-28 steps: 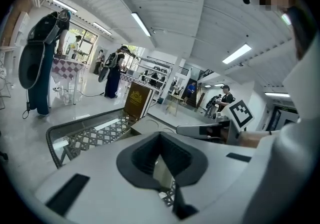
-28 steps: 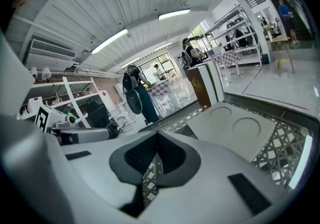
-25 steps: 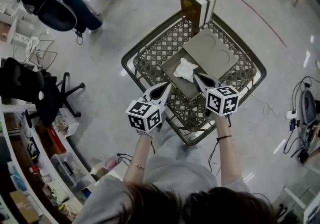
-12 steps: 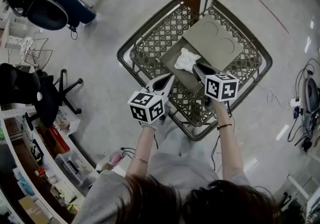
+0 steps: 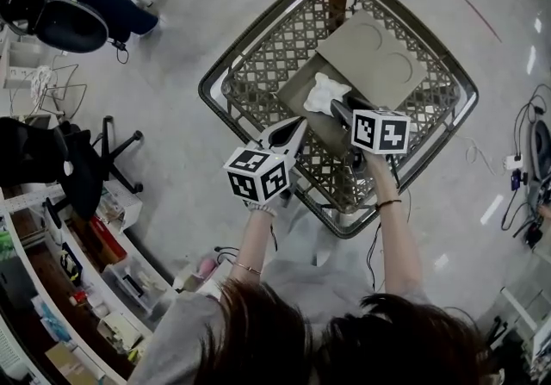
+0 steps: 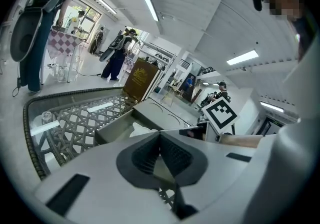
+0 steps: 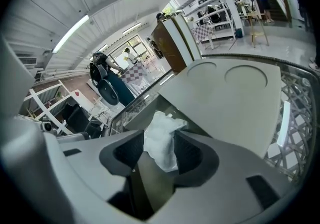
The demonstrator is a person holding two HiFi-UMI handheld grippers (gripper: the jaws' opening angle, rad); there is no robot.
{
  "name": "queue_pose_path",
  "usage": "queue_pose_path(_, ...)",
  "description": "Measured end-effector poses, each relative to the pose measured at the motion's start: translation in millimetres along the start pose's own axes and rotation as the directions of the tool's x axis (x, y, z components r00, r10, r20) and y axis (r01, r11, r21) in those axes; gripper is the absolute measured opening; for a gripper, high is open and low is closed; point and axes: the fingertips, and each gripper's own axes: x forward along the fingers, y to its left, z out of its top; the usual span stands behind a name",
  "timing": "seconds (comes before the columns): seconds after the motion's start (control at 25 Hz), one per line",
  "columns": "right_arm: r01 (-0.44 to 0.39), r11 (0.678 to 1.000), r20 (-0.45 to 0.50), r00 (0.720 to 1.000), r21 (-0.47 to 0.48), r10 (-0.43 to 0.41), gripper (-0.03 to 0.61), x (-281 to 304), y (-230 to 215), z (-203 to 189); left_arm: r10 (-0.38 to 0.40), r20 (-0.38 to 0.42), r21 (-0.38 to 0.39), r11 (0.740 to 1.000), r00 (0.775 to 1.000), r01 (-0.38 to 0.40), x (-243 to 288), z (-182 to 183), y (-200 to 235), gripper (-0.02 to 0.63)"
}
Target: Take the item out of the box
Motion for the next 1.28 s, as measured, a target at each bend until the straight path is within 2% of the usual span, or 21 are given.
queue_pose_path(0.24,0.066,0.998,-0.075,0.995,0.008,-0.065,0.196,11.9,-6.3,-0.6,-0.009,-0.010,-0.008,1.000,1.000,0.009,4.7,-1.3,4.5,0.017)
queue_pose_path(0.44,0.145,0.989,-0.170,0.976,0.037,-0.137,0.196,22.8,-15.2,-6.6,-0.020,-0.017,-0.015,1.000,1.000,0.020,8.4,-1.4,6.3,0.017)
queue_pose_path(0.6,0.166,0.984,-0.207,0.967,0.071,-0.148,0.184,30.7,-17.6,-10.1,-0.024,-0.020,-0.018,1.000,1.000,0.024,10.8,-1.1,8.8,0.017)
queue_pose_path(0.84,0.194,0.980,-0.236,0.955,0.042,-0.179,0.133,36.2,-19.1,-14.0,-0.022,-0.022,-0.024,0.999,1.000,0.021,11.5,0.8,11.9,0.018)
queue_pose_path(1.28,0.185,0.982,-0.255,0.952,0.040,-0.169,0.074,39.8,-17.8,-17.4,-0.017,-0.033,-0.025,1.000,0.999,0.016,11.4,-5.1,10.0,0.017)
